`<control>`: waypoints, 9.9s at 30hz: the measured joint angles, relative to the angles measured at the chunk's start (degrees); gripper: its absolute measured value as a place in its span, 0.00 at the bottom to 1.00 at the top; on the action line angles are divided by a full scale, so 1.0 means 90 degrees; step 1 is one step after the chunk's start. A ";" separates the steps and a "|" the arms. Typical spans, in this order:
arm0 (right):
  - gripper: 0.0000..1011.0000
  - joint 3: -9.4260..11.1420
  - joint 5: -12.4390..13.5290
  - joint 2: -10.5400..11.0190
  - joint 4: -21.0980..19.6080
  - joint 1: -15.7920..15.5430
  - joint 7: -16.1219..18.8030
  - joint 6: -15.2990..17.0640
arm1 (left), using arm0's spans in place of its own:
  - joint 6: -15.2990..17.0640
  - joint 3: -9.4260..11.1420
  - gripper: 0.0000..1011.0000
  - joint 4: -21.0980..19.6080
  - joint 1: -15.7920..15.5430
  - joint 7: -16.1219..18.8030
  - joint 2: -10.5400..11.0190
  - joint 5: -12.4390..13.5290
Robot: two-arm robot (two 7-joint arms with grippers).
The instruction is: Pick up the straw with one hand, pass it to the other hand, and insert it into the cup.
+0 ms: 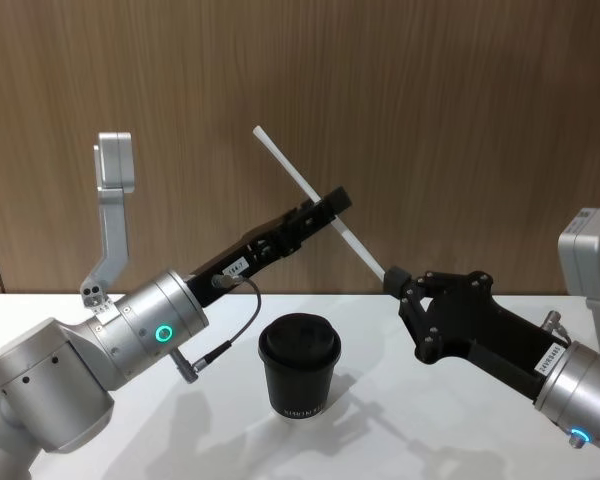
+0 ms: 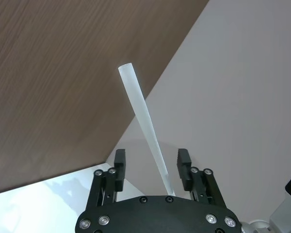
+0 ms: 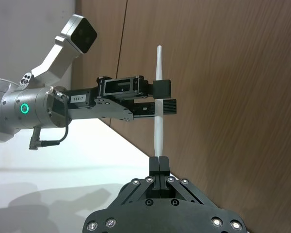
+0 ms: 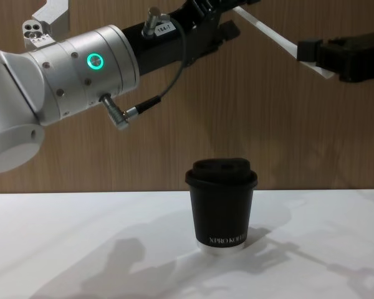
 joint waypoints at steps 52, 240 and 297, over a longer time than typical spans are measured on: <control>0.18 0.0000 0.0000 0.0000 0.0000 0.0000 0.0000 0.0000 | -0.0022 0.0012 0.00 0.0020 -0.0016 0.0014 0.0001 -0.0006; 0.99 0.0000 0.0000 0.0000 0.0000 0.0000 0.0000 0.0000 | -0.0675 0.0450 0.00 -0.1064 0.0125 0.1328 0.1089 0.3398; 0.99 -0.0003 0.0011 0.0000 -0.0001 0.0000 -0.0010 0.0010 | -0.0476 0.0415 0.92 -0.0715 0.0001 0.0981 0.0965 0.3308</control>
